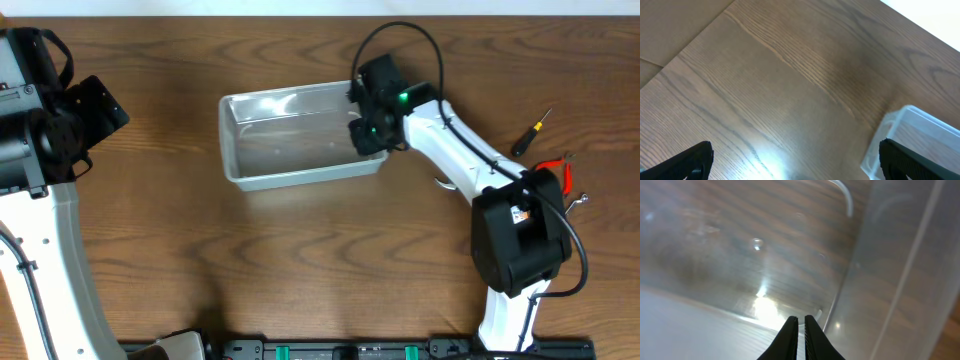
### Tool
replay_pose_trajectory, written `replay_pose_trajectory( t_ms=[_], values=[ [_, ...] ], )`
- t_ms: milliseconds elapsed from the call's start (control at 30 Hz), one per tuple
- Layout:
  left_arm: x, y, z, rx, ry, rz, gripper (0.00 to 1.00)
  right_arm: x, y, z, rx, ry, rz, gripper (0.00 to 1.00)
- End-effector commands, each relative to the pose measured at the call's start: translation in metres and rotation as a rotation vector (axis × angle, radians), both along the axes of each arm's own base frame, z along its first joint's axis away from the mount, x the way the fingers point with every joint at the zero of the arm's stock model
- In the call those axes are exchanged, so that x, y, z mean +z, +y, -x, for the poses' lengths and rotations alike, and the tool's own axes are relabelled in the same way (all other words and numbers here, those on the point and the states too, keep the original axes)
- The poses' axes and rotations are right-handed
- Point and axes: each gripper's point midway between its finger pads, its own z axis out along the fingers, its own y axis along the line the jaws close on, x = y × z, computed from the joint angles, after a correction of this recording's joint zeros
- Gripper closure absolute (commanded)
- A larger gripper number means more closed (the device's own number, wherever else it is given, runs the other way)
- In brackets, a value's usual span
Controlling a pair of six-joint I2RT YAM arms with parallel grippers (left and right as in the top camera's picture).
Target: Pack container
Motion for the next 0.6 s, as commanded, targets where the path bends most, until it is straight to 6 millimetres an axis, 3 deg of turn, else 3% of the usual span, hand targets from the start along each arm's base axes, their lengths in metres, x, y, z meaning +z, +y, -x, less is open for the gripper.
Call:
replay_pose_trajectory(
  t_ms=[0, 200, 567],
  values=[
    [-0.002, 0.003, 0.001, 0.015, 0.010, -0.004, 0.02, 0.005, -0.023, -0.007, -0.107, 0.003, 0.025, 0.90],
    [-0.001, 0.003, 0.000, 0.015, 0.002, -0.006, 0.02, -0.001, -0.040, 0.011, -0.217, 0.108, 0.049, 0.89],
    [0.000, 0.004, -0.001, 0.015, -0.004, -0.008, 0.02, -0.006, -0.055, 0.048, -0.216, 0.253, 0.124, 0.90]
  ],
)
